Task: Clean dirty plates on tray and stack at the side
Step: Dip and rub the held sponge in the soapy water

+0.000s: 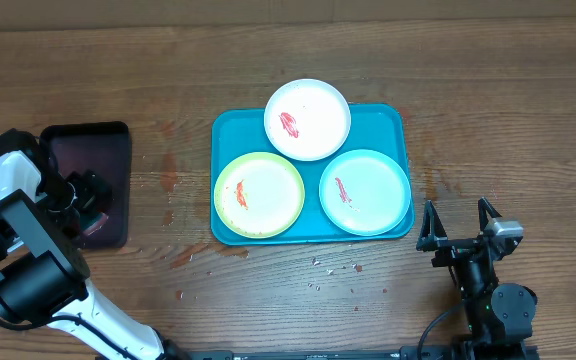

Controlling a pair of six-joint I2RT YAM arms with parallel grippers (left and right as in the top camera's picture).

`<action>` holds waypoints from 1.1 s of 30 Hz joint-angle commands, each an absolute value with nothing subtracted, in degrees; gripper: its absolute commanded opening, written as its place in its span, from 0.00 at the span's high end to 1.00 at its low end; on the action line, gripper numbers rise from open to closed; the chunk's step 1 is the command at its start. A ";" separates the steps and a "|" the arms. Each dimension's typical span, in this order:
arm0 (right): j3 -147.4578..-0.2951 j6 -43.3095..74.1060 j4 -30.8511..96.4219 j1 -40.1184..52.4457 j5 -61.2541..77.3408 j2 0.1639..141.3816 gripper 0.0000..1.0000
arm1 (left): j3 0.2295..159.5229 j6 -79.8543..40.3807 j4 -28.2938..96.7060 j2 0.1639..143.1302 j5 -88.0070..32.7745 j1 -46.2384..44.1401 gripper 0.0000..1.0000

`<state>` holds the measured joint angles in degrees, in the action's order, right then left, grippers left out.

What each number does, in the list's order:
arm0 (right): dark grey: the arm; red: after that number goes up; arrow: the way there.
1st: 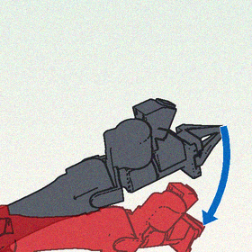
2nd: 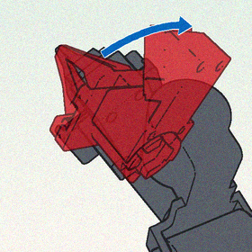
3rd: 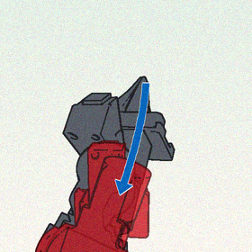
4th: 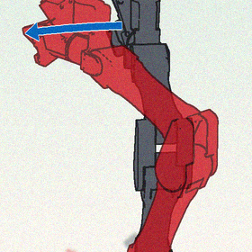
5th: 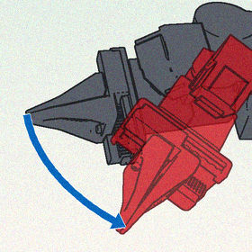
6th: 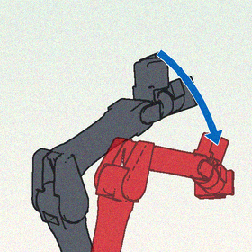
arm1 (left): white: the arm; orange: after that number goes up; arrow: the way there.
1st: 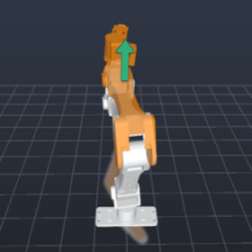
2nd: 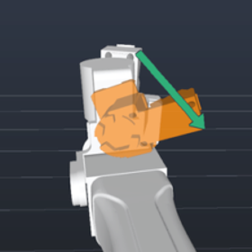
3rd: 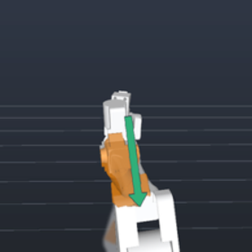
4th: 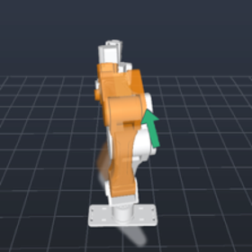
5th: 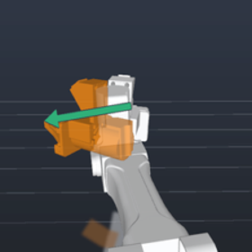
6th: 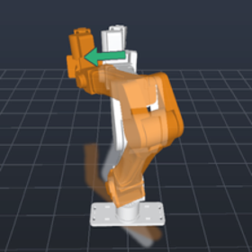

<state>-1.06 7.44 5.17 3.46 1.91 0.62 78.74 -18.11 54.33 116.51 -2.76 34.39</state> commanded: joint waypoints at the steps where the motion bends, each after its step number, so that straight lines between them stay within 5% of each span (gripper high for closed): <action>1: -0.47 7.22 4.78 3.75 1.37 0.16 0.00 | 77.52 -18.00 55.48 117.86 -4.14 34.79 0.62; 3: -0.47 7.22 4.78 3.75 1.37 0.16 0.00 | 77.49 -18.00 55.51 117.86 -4.12 34.79 0.94; 6: -0.47 7.22 4.78 3.75 1.37 0.16 0.00 | 77.52 -18.00 55.09 117.86 -4.08 34.79 0.96; 7: -0.47 7.22 4.78 3.75 1.37 0.16 0.00 | 77.52 -18.00 54.65 117.86 -4.08 34.81 0.86; 8: -0.47 7.22 4.78 3.75 1.37 0.16 0.00 | 77.52 -18.00 54.17 117.86 -4.08 34.81 0.50; 9: -0.47 7.22 4.78 3.75 1.37 0.16 0.00 | 77.52 -18.00 53.78 117.86 -4.08 34.81 0.00; 17: -0.47 7.22 4.78 3.75 1.37 0.16 0.00 | 77.52 -18.00 48.18 117.86 -3.90 34.81 0.00; 20: -0.47 7.22 4.78 3.75 1.37 0.16 0.00 | 77.52 -18.00 47.94 117.86 -3.95 34.81 0.41; 22: -0.47 7.22 4.78 3.75 1.37 0.16 0.00 | 77.52 -18.00 48.05 117.86 -4.12 34.81 0.54; 23: -0.47 7.22 4.78 3.75 1.37 0.16 0.00 | 77.52 -18.00 48.18 117.86 -4.10 34.81 0.83; 24: -0.47 7.22 4.78 3.75 1.37 0.16 0.00 | 77.62 -18.00 48.25 117.84 -4.12 34.81 0.96; 33: -0.47 7.22 4.78 3.75 1.37 0.16 0.00 | 96.77 -18.00 65.89 117.58 -4.14 34.85 0.96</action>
<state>-1.06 7.44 5.15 3.46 1.91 0.62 88.44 -17.98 63.26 118.28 -3.42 34.96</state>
